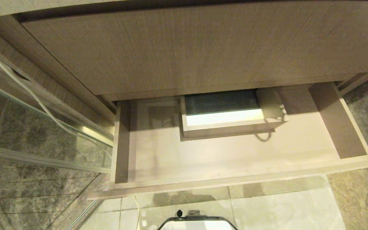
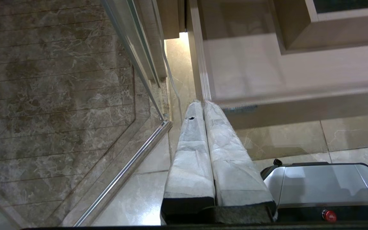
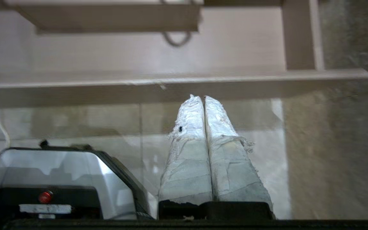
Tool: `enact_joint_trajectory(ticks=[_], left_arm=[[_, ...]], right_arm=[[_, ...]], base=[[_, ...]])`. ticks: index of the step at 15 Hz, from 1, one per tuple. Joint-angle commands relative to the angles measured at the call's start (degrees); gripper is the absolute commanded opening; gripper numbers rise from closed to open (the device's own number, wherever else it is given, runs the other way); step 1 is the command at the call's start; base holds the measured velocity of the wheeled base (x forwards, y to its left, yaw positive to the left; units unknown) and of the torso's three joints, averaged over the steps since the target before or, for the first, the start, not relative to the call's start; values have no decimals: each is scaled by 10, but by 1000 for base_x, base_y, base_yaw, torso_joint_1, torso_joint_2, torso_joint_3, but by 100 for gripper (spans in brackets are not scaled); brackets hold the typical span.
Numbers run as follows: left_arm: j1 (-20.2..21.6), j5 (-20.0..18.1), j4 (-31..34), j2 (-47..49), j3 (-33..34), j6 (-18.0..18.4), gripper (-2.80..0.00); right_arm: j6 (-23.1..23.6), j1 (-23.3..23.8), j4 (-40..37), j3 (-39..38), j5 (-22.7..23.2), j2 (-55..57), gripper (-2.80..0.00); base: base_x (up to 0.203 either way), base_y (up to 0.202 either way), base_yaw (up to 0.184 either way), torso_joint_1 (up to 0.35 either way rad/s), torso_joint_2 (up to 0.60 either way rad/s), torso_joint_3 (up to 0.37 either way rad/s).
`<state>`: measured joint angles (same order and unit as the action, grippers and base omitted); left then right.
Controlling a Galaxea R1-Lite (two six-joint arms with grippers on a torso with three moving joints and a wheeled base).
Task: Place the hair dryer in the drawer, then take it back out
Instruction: Pull open the drawer
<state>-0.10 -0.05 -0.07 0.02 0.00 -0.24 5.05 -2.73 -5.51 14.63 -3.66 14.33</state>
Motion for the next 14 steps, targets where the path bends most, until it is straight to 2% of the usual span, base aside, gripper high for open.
enact_joint_trajectory(ticks=[1, 3, 5, 7, 8, 9, 14], left_arm=[[0, 0, 0, 0, 0, 0, -280], [0, 0, 0, 0, 0, 0, -280], [0, 0, 0, 0, 0, 0, -280], [0, 0, 0, 0, 0, 0, -280], [0, 0, 0, 0, 0, 0, -280], [0, 0, 0, 0, 1, 0, -280], [0, 0, 0, 0, 1, 0, -280]], right_arm=[[-19, -33, 13, -67, -6, -115, -280], [-49, -40, 36, -114, -29, -164, -280], [-51, -48, 98, -139, -27, -166, -280], [-40, -53, 117, -146, -10, -166, -280], [-25, -53, 129, -156, 28, -166, -280], [-22, -54, 145, -168, 41, -166, -280], [-25, -55, 118, -169, 41, -166, -280]], base=[[0, 0, 0, 0, 0, 0], [0, 0, 0, 0, 0, 0], [0, 0, 0, 0, 0, 0], [0, 0, 0, 0, 0, 0], [0, 0, 0, 0, 0, 0], [0, 0, 0, 0, 0, 0], [0, 0, 0, 0, 0, 0]])
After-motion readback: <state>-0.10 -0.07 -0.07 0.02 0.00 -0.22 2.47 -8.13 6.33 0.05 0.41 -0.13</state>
